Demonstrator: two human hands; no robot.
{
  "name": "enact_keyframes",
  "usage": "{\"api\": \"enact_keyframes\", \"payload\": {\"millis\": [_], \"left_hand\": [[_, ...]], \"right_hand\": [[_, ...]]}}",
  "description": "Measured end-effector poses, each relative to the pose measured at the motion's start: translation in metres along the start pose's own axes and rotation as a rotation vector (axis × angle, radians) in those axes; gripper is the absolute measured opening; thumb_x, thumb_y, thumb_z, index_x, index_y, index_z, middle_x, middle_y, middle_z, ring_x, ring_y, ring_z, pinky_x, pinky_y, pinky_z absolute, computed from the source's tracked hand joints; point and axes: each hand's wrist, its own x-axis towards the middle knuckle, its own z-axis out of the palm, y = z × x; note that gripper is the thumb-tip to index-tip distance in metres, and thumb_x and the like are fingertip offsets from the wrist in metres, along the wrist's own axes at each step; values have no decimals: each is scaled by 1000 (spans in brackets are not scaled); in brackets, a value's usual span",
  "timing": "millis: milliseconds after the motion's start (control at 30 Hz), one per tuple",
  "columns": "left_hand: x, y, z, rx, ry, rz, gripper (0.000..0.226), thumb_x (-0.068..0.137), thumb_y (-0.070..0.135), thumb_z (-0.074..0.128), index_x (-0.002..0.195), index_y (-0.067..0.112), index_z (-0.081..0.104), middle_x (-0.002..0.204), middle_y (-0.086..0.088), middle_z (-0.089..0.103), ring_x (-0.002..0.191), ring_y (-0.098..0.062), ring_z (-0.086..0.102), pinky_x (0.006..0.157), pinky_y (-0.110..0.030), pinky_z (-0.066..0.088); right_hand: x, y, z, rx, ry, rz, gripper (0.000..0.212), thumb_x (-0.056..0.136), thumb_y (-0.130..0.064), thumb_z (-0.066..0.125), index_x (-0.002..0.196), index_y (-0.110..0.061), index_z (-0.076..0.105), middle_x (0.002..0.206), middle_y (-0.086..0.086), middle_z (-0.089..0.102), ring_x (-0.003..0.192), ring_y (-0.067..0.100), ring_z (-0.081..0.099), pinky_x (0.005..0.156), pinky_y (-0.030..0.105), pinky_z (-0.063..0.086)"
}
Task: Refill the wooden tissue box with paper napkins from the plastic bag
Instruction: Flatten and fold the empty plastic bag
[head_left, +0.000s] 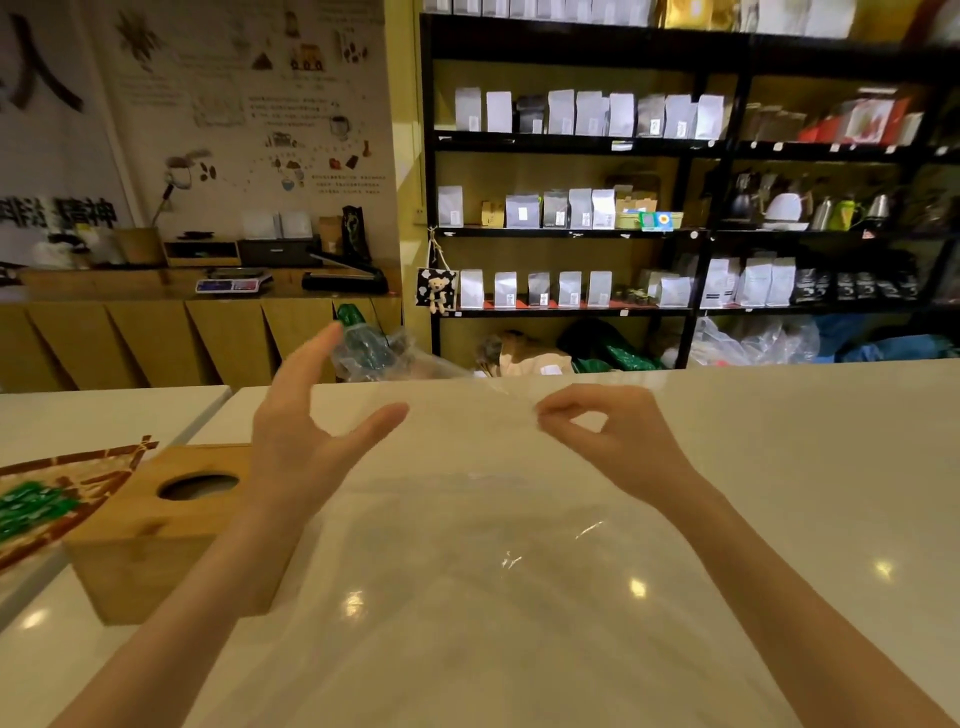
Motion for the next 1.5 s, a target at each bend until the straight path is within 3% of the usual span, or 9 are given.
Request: {"api": "enact_keyframes", "payload": {"millis": [100, 167, 300, 533, 667, 833, 967, 1200, 1500], "left_hand": [[9, -5, -2, -242, -128, -321, 134, 31, 80, 64, 144, 25, 19, 153, 1, 25, 137, -17, 27, 105, -36, 28], [12, -10, -3, -558, -220, -485, 155, 7, 85, 59, 141, 13, 27, 149, -11, 34, 132, -23, 40, 105, -34, 32], [-2, -29, 5, -1027, -409, -568, 121, 33, 75, 71, 131, 9, 43, 124, -14, 63, 113, -25, 61, 96, -34, 48], [-13, -28, 22, -583, -542, -525, 71, 53, 51, 75, 114, 18, 60, 92, -1, 77, 84, -14, 72, 65, -19, 54], [-13, -32, 18, -562, -541, -544, 76, 41, 68, 73, 101, 23, 67, 90, -4, 76, 72, -11, 71, 62, -23, 51], [-14, -32, 22, -535, -401, -517, 24, 83, 19, 60, 107, 18, 65, 84, -5, 77, 64, -9, 64, 62, -22, 47], [-12, -33, 22, -608, -269, -539, 27, 87, 12, 55, 113, 19, 61, 86, -6, 77, 78, -15, 72, 67, -20, 57], [-16, -34, 21, -543, -406, -654, 41, 85, 18, 59, 125, 18, 52, 91, -6, 76, 80, -22, 73, 58, -29, 59], [-22, -41, 21, -553, -306, -661, 69, 84, 10, 58, 141, 31, 26, 92, -8, 76, 87, -23, 72, 75, -34, 59]], "right_hand": [[8, -13, -25, 309, 26, 138, 13, 79, -5, 68, 82, -17, 73, 63, -9, 72, 64, 7, 68, 68, 10, 51], [13, -13, -32, 461, 59, 228, 14, 80, -3, 66, 82, -15, 72, 61, -5, 73, 60, 12, 69, 64, 15, 54], [16, 2, -21, 692, 66, 492, 12, 80, -3, 64, 86, -10, 72, 64, 1, 74, 60, 14, 70, 67, 24, 60], [4, 27, 14, 1061, 96, 910, 7, 81, 2, 62, 83, -1, 68, 63, 8, 71, 51, 12, 67, 48, 21, 55], [-3, 37, 22, 1107, 120, 1001, 4, 83, -1, 62, 83, -2, 66, 59, 6, 71, 50, 11, 68, 48, 22, 56], [-7, 40, 27, 1115, 50, 981, 6, 84, -3, 59, 85, -6, 64, 65, 5, 74, 56, 11, 70, 48, 20, 54], [-7, 41, 29, 1144, 20, 946, 12, 84, -1, 60, 95, -4, 64, 72, 5, 75, 61, 11, 71, 49, 20, 55], [-13, 50, 33, 1063, -52, 974, 11, 82, -3, 64, 79, -5, 74, 71, 4, 73, 65, 16, 65, 54, 20, 56], [-18, 44, 28, 907, -128, 781, 37, 84, -5, 61, 118, -16, 54, 84, 10, 76, 74, 18, 73, 80, 37, 57]]}}
